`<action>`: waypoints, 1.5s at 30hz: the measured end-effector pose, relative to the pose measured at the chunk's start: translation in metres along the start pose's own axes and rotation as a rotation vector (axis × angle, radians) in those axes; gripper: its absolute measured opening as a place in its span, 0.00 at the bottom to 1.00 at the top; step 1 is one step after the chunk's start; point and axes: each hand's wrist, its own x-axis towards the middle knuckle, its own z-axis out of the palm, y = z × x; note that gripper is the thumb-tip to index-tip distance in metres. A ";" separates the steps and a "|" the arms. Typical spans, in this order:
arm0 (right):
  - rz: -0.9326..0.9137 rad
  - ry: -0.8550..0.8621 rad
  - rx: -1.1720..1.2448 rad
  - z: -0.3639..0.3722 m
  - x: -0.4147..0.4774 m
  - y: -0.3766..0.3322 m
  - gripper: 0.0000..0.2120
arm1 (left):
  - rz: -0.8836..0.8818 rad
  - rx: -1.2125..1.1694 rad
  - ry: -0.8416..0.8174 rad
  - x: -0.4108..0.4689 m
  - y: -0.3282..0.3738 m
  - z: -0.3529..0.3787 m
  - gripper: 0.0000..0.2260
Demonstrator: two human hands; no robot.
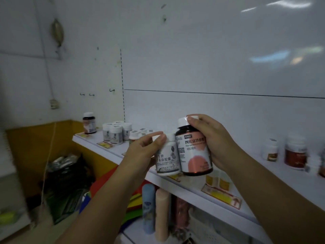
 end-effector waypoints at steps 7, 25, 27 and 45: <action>-0.067 0.024 -0.147 0.087 0.047 0.008 0.07 | 0.048 0.090 0.028 0.034 0.021 -0.101 0.21; -0.129 -0.163 -0.643 0.185 0.240 -0.005 0.15 | 0.324 0.378 0.179 0.198 0.072 -0.249 0.06; -0.137 -0.181 -0.647 0.198 0.262 0.001 0.14 | 0.352 0.377 0.181 0.215 0.073 -0.258 0.05; 0.081 -0.177 -0.733 0.328 0.393 0.113 0.11 | 0.465 0.046 -0.110 0.357 0.073 -0.391 0.04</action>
